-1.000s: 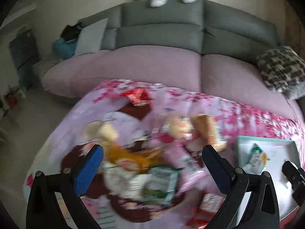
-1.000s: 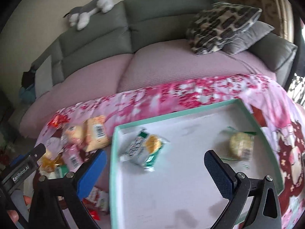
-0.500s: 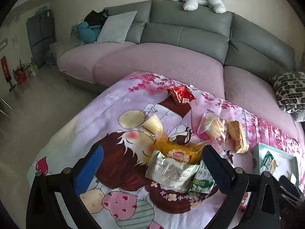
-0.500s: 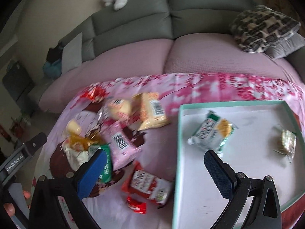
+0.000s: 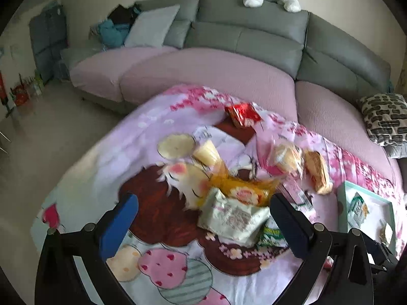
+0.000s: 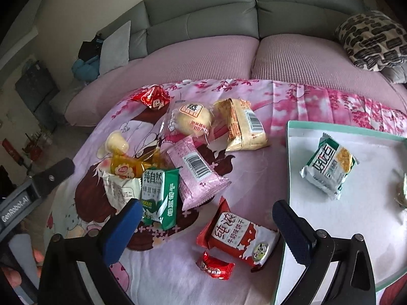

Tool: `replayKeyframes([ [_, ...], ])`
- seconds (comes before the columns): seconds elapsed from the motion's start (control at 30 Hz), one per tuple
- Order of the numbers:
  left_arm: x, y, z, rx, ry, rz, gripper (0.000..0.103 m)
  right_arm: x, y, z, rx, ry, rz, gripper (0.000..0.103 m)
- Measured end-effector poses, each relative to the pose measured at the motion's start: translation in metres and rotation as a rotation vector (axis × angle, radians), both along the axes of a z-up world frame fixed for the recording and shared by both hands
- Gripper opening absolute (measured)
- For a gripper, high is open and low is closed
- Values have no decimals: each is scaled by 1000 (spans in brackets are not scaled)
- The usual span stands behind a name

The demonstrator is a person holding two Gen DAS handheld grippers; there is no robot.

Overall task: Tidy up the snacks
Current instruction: 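Move both open tools back toward the snack pile, then grasp the small red candy packet with the right tool while the left tool grasps the white snack pack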

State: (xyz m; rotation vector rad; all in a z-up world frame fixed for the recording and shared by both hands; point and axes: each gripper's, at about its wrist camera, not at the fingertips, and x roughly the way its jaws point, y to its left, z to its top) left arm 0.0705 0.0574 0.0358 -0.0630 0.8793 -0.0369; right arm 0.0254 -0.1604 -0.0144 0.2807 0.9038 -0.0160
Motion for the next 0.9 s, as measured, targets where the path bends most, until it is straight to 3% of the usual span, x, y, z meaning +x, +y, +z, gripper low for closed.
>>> replayKeyframes([
  [0.3, -3, -22, -30, 1, 143, -96, 103, -15, -1, -14, 2, 80, 17, 103],
  [0.7, 2, -10, -37, -31, 186, -69, 103, -23, 13, -26, 70, 160, 32, 66],
  [0.9, 11, -8, -43, -42, 211, -70, 103, -20, 15, -38, 92, 205, 24, 64],
])
